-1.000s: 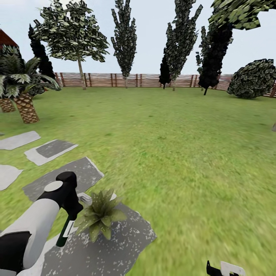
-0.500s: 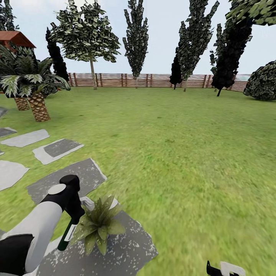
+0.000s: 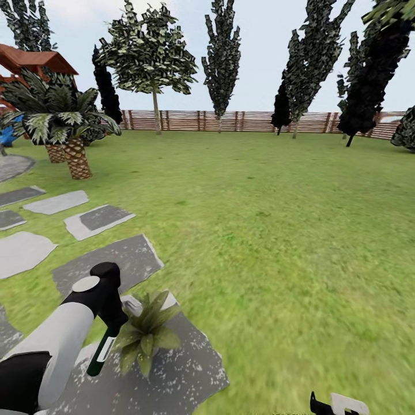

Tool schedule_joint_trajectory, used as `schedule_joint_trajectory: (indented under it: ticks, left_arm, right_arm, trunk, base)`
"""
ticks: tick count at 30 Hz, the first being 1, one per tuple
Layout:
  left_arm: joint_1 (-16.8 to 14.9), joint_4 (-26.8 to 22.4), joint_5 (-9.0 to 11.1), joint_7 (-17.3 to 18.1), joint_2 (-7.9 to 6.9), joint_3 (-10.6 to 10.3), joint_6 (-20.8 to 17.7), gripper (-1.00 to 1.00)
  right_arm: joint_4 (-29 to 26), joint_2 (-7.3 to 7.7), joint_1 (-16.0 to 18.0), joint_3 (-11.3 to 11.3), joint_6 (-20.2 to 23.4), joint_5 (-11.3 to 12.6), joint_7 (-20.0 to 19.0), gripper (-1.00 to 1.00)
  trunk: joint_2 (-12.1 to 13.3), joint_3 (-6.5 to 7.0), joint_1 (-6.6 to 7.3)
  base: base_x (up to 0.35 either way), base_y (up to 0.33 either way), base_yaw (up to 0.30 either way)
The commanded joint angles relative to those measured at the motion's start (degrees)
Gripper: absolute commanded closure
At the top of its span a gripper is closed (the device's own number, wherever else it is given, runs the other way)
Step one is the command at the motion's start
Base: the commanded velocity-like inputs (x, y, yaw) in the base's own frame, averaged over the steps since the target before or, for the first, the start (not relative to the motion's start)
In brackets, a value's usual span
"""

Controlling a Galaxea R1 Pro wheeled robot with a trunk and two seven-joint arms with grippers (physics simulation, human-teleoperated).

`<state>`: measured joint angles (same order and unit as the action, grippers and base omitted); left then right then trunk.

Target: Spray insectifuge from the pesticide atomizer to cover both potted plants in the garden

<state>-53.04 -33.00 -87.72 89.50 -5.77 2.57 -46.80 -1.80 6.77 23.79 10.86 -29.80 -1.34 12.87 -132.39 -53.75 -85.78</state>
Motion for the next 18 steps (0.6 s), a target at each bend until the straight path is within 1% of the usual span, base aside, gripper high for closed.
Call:
schedule_joint_trajectory:
  ticks: [1,7,12,18]
  left_arm:
    - [0.0,0.0,-0.6,0.5,0.06,0.3,-0.6,1.0]
    - [-0.1,0.0,-0.6,0.5,0.1,0.2,-0.6,1.0]
    - [-0.1,0.0,-0.6,0.5,0.14,0.2,-0.7,1.0]
    - [-0.1,0.0,-0.6,0.5,0.06,0.2,-0.7,1.0]
  right_arm:
    - [0.0,0.0,0.0,0.2,-0.2,-0.1,0.0,-1.0]
    - [0.0,0.0,0.0,0.2,-0.2,-0.1,0.0,-1.0]
    - [0.0,0.09,0.0,0.2,-0.2,-0.1,0.0,-1.0]
    - [0.0,0.16,0.0,0.2,-0.2,-0.1,0.0,-1.0]
  trunk:
    - [0.0,-0.05,0.03]
    - [0.0,-0.05,0.03]
    - [0.0,-0.05,0.03]
    - [0.0,-0.05,0.03]
  base:
    - [-0.202,-0.235,0.277]
    - [-0.204,-0.233,0.27]
    - [-0.042,-0.263,0.039]
    - [0.136,-0.257,0.001]
